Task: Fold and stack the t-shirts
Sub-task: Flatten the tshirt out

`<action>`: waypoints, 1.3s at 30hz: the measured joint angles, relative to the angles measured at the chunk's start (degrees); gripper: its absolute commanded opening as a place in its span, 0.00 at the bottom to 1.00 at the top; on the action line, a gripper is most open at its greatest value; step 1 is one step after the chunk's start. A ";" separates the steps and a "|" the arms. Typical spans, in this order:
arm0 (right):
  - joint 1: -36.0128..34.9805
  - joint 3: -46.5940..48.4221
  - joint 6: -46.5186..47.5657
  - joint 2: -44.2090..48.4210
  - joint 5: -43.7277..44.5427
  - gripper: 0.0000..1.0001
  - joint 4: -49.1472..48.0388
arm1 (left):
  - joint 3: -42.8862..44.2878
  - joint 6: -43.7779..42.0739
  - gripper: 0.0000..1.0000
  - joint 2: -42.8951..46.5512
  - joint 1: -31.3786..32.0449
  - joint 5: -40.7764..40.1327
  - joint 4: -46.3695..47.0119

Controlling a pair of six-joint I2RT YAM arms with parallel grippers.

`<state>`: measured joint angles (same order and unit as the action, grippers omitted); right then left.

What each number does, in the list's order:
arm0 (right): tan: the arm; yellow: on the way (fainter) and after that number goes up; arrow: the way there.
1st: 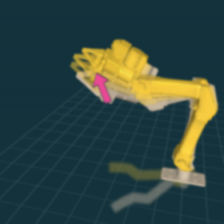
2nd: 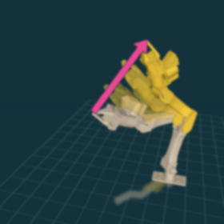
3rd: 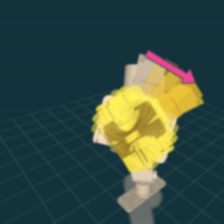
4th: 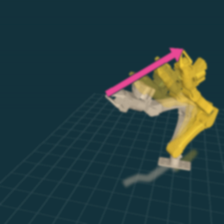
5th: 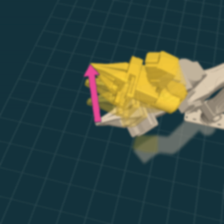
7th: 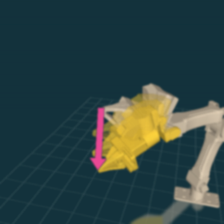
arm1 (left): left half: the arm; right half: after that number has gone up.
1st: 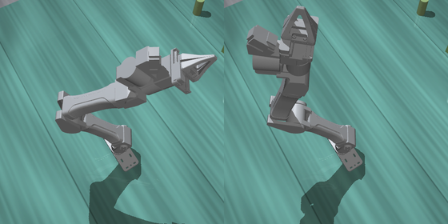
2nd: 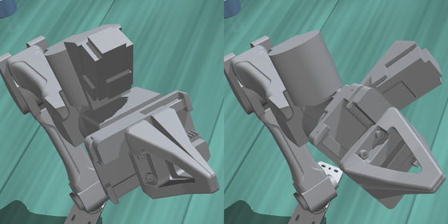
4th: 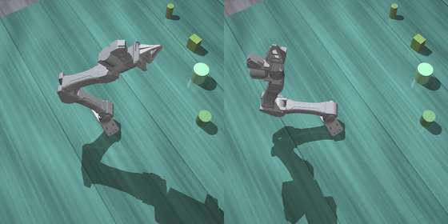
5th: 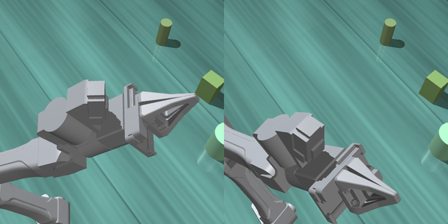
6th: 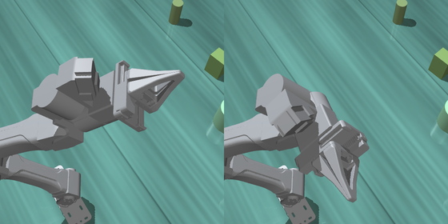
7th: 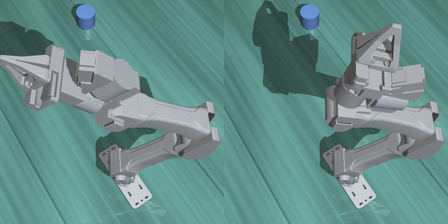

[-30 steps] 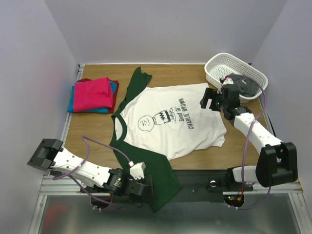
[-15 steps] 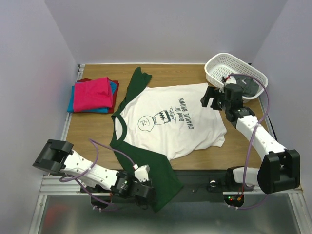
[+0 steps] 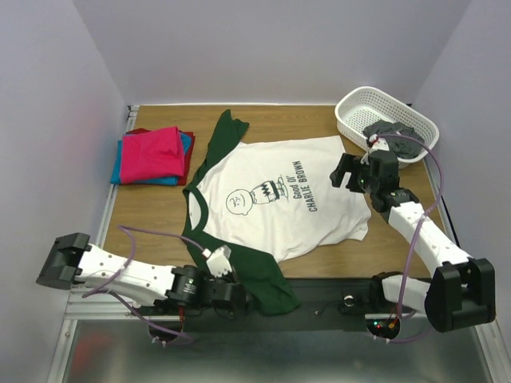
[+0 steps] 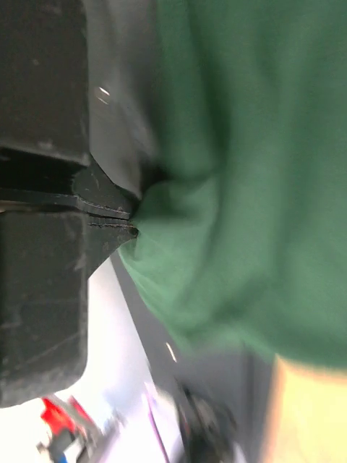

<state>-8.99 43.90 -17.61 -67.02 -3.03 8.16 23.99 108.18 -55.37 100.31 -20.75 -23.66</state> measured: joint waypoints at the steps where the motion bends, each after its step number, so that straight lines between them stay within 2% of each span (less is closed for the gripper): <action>1: 0.00 -0.66 -0.26 0.66 0.02 0.99 0.07 | 0.00 -0.55 0.00 1.51 -1.01 -1.05 -0.48; 3: 0.02 -2.25 -0.87 2.29 0.96 0.98 1.09 | 0.02 -2.34 0.00 5.95 -4.02 -4.70 -1.84; 7: 0.02 -3.26 -2.21 4.57 4.42 0.98 4.00 | 0.17 -5.38 0.00 9.05 -7.54 -9.14 -3.76; 13: 0.02 -6.93 -6.12 10.64 8.79 0.96 7.17 | 3.98 -10.45 0.00 13.57 -13.09 -20.13 -7.76; 16: 0.02 -6.93 -6.67 9.75 10.05 0.95 7.93 | 7.74 -18.12 0.00 15.02 -17.66 -25.75 -5.51; 19: 0.02 -6.93 -6.91 8.17 10.14 0.94 8.50 | 10.69 -27.23 0.00 14.95 -23.04 -28.09 -0.68; 25: 0.02 -6.97 -7.50 7.63 11.76 0.94 9.49 | 11.30 -45.57 0.00 13.14 -35.28 -23.85 10.82; 30: 0.02 -8.76 -9.35 7.87 14.69 0.95 9.46 | 11.30 -59.49 0.00 6.62 -47.74 -13.42 21.59; 36: 0.02 -10.56 -11.39 8.00 14.73 0.93 9.86 | 14.56 -69.11 0.00 -1.57 -57.92 -5.22 27.06; 39: 0.02 -10.75 -12.24 7.69 14.67 0.93 9.84 | 16.15 -72.17 0.00 -2.25 -61.68 -2.91 28.30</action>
<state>-8.97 33.15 -29.85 -59.33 11.64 18.00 40.14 36.01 -57.63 38.63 -23.66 4.64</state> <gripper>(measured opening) 0.932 0.037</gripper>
